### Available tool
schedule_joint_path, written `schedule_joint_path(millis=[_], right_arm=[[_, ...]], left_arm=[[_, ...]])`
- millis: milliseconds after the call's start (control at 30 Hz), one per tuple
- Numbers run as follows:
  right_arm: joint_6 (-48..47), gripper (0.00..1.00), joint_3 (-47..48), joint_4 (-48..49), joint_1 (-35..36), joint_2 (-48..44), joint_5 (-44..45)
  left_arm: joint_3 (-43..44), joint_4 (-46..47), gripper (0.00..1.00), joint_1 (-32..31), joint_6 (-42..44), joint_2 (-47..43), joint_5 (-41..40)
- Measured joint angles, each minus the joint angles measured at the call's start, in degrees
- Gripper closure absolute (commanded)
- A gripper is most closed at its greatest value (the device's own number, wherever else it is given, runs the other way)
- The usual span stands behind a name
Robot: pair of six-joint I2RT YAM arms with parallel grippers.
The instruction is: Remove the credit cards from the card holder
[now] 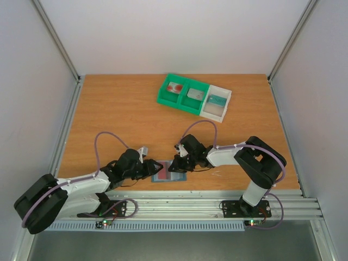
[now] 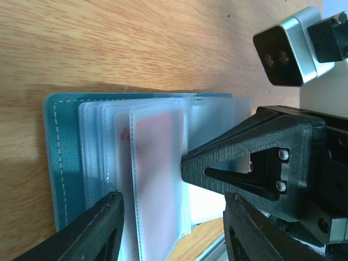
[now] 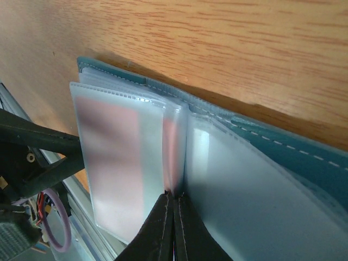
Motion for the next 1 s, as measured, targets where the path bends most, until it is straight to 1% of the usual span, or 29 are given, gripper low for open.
schedule_joint_path(millis=[267,467,533,600,800,1000], right_arm=[[0.04,0.99,-0.11,0.24,0.00,0.00,0.00],[0.37,0.99,-0.63,1.36,0.00,0.00,-0.15],[0.44,0.98,-0.85,1.84,0.00,-0.02,-0.20],[0.70,0.97,-1.14,2.47,0.00,-0.07,-0.31],[2.73,0.94,-2.56,5.88,0.00,-0.07,-1.31],[3.67,0.94,-3.08,7.08,0.00,-0.09,-1.64]], left_arm=[[0.00,2.93,0.65,-0.02,0.72,3.10,0.59],[0.00,4.26,0.84,0.00,0.02,3.56,1.46],[0.00,4.52,0.87,0.00,-0.07,3.56,1.75],[0.04,4.70,0.87,0.00,-0.39,3.61,2.16],[0.09,5.05,0.80,-0.04,-1.07,3.72,3.26],[0.87,5.33,0.79,-0.42,-1.75,3.72,4.11]])
